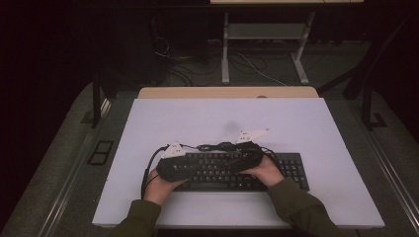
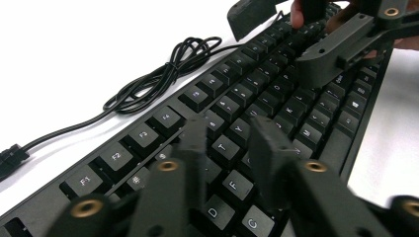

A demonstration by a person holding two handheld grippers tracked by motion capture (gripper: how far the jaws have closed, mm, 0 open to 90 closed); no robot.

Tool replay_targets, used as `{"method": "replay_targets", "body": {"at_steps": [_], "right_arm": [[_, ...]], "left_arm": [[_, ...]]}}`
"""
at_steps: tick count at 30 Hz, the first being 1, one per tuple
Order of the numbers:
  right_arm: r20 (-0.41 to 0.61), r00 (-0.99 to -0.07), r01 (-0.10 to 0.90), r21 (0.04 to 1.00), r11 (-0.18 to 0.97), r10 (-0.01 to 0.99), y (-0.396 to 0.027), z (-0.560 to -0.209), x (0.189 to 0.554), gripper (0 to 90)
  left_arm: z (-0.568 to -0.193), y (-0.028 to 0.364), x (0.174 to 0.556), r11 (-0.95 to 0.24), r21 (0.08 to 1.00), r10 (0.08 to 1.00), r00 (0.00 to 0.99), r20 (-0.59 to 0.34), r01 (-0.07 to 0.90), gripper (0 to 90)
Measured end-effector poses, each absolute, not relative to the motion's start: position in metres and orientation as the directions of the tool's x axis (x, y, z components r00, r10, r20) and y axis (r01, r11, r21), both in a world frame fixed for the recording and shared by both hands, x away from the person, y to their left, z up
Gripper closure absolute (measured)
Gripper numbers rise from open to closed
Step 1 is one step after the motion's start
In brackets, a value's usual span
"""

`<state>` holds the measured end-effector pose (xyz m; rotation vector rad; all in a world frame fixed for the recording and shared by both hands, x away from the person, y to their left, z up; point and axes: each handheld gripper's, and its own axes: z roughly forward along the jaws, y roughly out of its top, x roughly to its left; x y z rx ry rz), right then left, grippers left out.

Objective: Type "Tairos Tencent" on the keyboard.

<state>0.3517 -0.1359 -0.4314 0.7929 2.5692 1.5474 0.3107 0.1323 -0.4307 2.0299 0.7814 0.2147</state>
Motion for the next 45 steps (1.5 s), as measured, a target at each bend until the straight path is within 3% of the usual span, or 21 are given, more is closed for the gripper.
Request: {"method": "replay_targets", "body": {"at_steps": [6,45], "right_arm": [[0.221,-0.869,0.401,0.838,0.369,0.443,-0.1362,-0.4309,0.3519,23.0],[0.226,-0.866,0.404,0.841,0.36,0.445,-0.1367,-0.4295,0.3521,23.0]], "left_arm": [[-0.4304,0.131,0.3139,-0.384,0.8,0.612,0.775,-0.154,0.462,89.2],[-0.4354,0.125,0.3182,-0.421,0.758,0.629,0.763,-0.151,0.498,89.4]]}}
